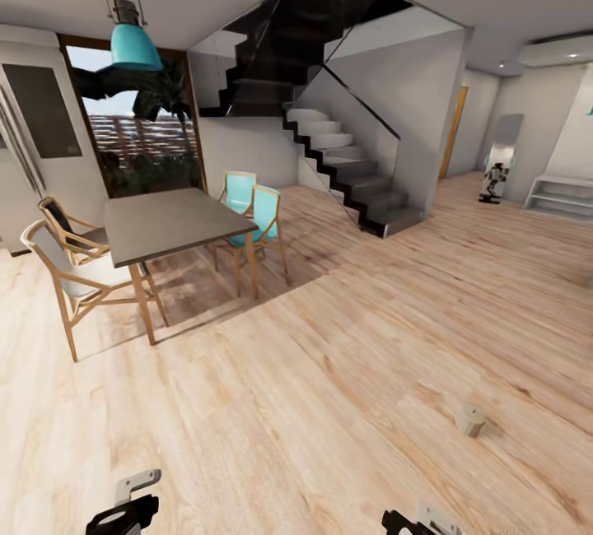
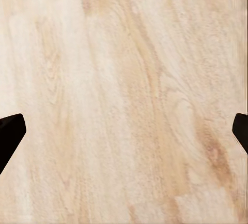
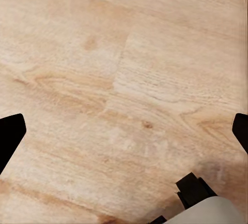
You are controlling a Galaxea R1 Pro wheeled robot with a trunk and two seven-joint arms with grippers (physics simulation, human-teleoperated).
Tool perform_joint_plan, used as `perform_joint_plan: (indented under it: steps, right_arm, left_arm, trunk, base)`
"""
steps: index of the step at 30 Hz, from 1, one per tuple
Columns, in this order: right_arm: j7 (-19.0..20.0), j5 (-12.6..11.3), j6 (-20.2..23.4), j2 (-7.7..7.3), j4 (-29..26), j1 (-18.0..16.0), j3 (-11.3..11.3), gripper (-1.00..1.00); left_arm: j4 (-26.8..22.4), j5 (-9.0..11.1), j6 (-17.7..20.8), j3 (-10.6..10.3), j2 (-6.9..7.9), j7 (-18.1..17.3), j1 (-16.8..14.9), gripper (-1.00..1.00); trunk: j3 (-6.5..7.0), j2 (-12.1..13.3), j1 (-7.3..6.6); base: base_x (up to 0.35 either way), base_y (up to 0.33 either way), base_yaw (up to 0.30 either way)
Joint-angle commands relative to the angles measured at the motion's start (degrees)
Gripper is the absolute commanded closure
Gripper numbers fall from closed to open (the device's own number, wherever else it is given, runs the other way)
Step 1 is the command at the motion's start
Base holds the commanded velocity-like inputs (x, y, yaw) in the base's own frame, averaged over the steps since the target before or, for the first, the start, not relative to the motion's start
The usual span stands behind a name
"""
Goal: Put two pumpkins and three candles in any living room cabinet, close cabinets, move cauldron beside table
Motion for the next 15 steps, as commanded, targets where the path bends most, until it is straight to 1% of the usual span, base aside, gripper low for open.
perform_joint_plan:
  steps: [1,12,15]
  right_arm:
    - [0.00,0.00,0.00,0.00,-0.02,0.00,0.00,-1.00]
    - [0.00,-0.07,0.00,0.00,0.11,0.00,0.00,-1.00]
    - [0.00,-0.07,0.00,0.00,0.13,0.00,0.00,-1.00]
  left_arm:
    - [0.00,0.00,-0.02,-0.02,-0.01,0.00,0.03,-1.00]
    - [0.00,0.00,-0.06,-0.03,-0.03,0.00,0.07,-1.00]
    - [0.00,0.00,-0.06,-0.04,-0.01,0.00,0.07,-1.00]
  trunk:
    - [0.00,0.00,0.00]
    - [0.00,0.00,0.00]
    - [0.00,0.00,0.00]
  base:
    - [0.002,0.000,-0.279]
    - [0.000,0.000,-0.279]
    - [0.046,0.000,-0.279]
